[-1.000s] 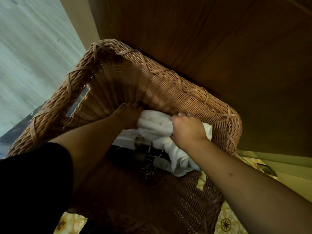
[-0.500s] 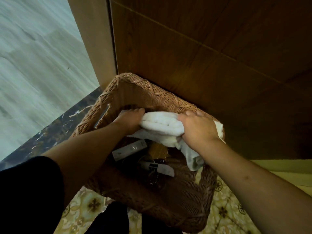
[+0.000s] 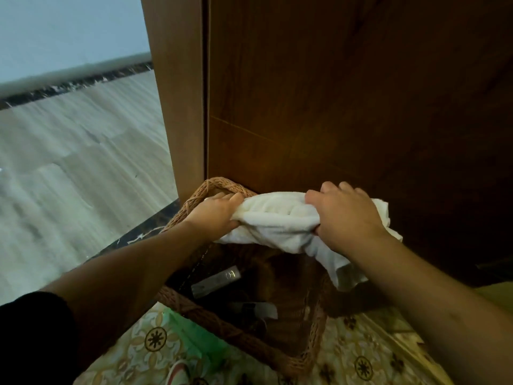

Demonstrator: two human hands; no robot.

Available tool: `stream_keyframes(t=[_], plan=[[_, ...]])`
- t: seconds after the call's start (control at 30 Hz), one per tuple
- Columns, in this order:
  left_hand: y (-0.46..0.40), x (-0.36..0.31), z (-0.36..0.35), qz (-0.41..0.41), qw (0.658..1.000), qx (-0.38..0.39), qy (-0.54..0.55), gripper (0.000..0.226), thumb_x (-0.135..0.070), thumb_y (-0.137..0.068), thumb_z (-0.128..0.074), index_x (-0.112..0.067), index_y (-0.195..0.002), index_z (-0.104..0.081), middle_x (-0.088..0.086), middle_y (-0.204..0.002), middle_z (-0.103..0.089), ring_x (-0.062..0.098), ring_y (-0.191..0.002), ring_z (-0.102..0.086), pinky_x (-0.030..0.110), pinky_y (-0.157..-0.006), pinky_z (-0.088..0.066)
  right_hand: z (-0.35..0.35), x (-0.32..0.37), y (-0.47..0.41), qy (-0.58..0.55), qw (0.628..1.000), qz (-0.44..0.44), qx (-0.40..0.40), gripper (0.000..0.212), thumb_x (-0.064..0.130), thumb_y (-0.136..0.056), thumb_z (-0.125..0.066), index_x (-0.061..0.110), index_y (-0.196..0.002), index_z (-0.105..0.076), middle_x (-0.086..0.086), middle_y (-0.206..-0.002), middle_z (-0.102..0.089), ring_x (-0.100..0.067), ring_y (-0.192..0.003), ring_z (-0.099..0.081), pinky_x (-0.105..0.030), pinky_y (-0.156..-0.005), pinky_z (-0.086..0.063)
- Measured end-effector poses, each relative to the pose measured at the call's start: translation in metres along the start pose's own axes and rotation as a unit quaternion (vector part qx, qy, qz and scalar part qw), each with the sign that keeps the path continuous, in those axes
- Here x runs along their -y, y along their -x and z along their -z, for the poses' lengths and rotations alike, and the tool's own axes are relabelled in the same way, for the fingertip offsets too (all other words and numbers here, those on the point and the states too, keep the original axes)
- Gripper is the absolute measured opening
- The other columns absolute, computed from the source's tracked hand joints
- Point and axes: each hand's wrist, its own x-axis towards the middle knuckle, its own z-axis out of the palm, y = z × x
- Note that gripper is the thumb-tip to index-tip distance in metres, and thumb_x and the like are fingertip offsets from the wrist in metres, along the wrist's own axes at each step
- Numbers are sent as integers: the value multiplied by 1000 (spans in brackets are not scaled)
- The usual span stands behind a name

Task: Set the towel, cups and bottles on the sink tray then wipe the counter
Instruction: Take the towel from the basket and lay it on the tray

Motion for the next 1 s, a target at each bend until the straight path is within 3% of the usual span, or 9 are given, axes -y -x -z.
stream_keyframes(t=[0.17, 0.33, 0.53, 0.77, 1.0], plan=[[35, -42, 46, 34, 997, -69, -20, 54, -46, -89, -64, -24, -135, -46, 2, -133, -59, 25, -122, -55, 44, -97, -51, 29, -26, 31, -20, 995, 53, -86, 48, 28, -86, -73, 30, -127, -49, -2, -122, -57, -27, -114, -53, -40, -93, -45], [95, -89, 88, 98, 981, -161, -53, 42, -38, -89, -68, -19, -124, -56, 7, -115, -68, 28, -105, -62, 40, -82, -50, 55, -40, 65, -42, 975, 121, -182, 37, 22, -85, -71, 28, -115, -50, -2, -111, -56, -27, -105, -52, -37, -79, -38], [205, -128, 124, 195, 947, -234, -105, 46, -49, -89, -58, -20, -126, -59, 2, -114, -68, 21, -102, -60, 35, -80, -50, 91, -19, 98, -59, 941, 220, -251, 36, 27, -83, -74, 29, -111, -51, -1, -107, -57, -22, -93, -48, -34, -72, -30], [386, -152, 145, 350, 889, -266, -127, 34, -45, -88, -68, -27, -116, -60, -2, -106, -67, 12, -89, -58, 29, -74, -48, 128, 95, 141, -93, 876, 378, -285, 40, 42, -85, -75, 32, -117, -54, 0, -107, -59, -14, -84, -38, -31, -71, -32], [615, -190, 141, 503, 808, -276, -132, 28, -39, -83, -71, -29, -107, -61, -4, -99, -68, 19, -89, -62, 38, -69, -53, 162, 266, 236, -105, 787, 536, -286, 45, 49, -87, -72, 33, -124, -53, 2, -116, -61, -15, -94, -52, -35, -84, -46]])
